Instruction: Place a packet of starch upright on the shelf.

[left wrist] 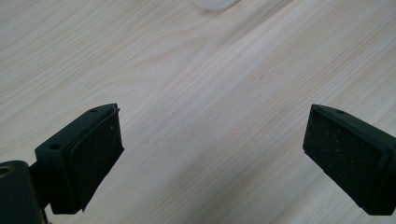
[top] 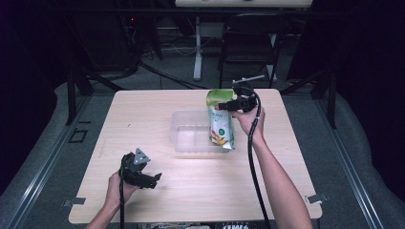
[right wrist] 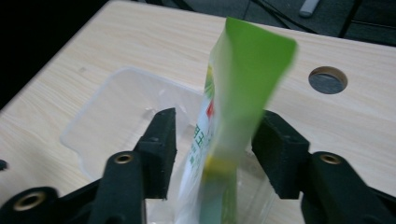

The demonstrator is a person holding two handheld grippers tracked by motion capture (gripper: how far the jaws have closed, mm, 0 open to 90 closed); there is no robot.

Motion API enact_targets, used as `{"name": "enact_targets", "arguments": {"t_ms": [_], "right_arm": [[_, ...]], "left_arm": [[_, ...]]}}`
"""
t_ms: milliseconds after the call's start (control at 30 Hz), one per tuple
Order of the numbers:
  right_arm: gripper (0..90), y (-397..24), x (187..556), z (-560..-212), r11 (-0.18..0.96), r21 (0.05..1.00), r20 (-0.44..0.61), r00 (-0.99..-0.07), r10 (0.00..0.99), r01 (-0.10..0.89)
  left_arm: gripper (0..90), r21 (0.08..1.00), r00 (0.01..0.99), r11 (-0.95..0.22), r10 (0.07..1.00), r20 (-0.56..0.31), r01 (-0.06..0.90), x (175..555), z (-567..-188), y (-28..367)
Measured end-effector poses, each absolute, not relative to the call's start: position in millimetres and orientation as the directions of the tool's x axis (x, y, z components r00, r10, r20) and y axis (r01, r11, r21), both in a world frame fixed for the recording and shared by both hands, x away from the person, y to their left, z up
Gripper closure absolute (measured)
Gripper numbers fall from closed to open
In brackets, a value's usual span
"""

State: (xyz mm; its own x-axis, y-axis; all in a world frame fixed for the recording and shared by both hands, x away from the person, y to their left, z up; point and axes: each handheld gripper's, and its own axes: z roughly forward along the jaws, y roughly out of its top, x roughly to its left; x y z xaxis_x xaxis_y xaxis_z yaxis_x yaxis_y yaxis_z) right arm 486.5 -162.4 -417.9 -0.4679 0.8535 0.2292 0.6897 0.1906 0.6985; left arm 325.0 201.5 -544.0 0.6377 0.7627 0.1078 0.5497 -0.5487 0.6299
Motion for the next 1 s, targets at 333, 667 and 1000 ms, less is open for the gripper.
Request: {"name": "enact_targets", "arguments": {"t_ms": [333,667,1000], "right_arm": [[70.6,-142.3,506.3,-413.5,0.268,0.647,0.183,-0.486,0.854,0.714],[90.0,-159.0,498.3,-419.1,0.124,0.655,0.35,-0.444,0.825,0.745],[90.0,-160.8,470.4,-415.2,0.052,0.692,0.416,-0.457,0.786,0.72]], "left_arm": [[4.5,0.632,0.638,-0.547,0.763,0.105,0.549,324.5,-543.9,203.3],[4.5,0.637,0.633,-0.543,0.767,0.109,0.548,324.1,-543.5,203.0],[4.5,0.641,0.631,-0.539,0.768,0.109,0.546,323.7,-543.3,201.7]]}}
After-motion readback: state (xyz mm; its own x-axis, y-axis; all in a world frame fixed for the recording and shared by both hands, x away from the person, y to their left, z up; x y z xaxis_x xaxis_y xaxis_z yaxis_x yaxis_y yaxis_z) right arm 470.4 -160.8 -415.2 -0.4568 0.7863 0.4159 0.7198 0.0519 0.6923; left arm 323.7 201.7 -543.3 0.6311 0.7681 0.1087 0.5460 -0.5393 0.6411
